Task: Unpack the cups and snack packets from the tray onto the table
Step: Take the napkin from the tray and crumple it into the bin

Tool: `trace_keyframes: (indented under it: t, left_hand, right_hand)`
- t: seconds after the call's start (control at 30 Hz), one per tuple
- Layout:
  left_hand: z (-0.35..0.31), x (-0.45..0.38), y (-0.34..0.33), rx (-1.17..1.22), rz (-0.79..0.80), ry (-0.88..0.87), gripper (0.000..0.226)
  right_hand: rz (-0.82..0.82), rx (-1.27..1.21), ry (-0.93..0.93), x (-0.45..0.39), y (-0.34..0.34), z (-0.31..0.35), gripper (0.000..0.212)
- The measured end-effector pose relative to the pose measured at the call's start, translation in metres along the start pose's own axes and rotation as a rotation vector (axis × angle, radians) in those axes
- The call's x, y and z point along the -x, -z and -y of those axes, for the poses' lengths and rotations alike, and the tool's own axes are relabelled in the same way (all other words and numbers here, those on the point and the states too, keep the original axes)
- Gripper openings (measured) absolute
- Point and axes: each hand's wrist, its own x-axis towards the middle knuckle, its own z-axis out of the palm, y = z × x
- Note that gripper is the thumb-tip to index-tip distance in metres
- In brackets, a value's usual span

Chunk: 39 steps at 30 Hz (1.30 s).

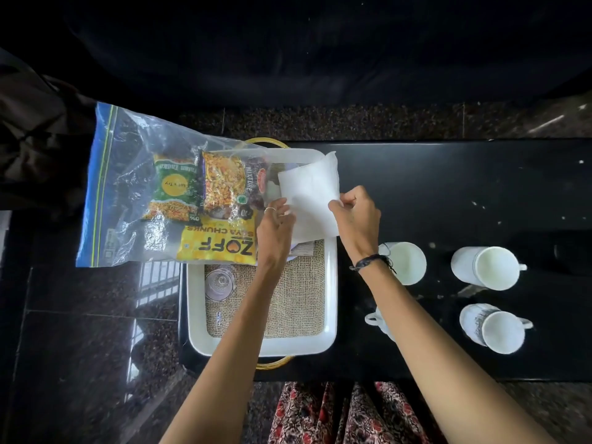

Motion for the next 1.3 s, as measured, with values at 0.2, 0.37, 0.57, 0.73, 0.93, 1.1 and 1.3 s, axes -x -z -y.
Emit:
trace_keyframes:
  t: [0.2, 0.37, 0.57, 0.73, 0.93, 1.1, 1.3]
  left_hand:
    - [-0.004, 0.014, -0.012, 0.452, -0.030, 0.323, 0.033]
    - [-0.016, 0.035, -0.034, 0.752, 0.153, 0.422, 0.039]
    - [-0.039, 0.062, -0.059, 1.177, 0.413, 0.434, 0.050]
    - [-0.050, 0.070, -0.085, 1.072, 0.509, 0.401, 0.057]
    - [-0.053, 0.086, -0.114, 0.814, 0.552, 0.413, 0.021]
    - [-0.057, 0.101, -0.137, 0.716, 0.495, 0.440, 0.029]
    - [-0.062, 0.116, -0.155, 0.794, 0.477, 0.406, 0.025]
  right_hand:
    - [0.148, -0.325, -0.170, 0.015, 0.045, 0.015, 0.012]
    - [0.430, -0.668, -0.240, 0.032, 0.101, 0.023, 0.021]
    - [0.423, -0.659, -0.245, 0.038, 0.148, -0.002, 0.023]
    - [0.355, -0.554, -0.222, 0.030, 0.171, -0.029, 0.022]
    - [0.138, -0.370, -0.103, 0.021, 0.180, -0.055, 0.018]
    - [-0.085, -0.072, 0.032, 0.023, 0.172, -0.065, 0.024]
    - [-0.192, 0.209, 0.103, 0.025, 0.168, -0.074, 0.033]
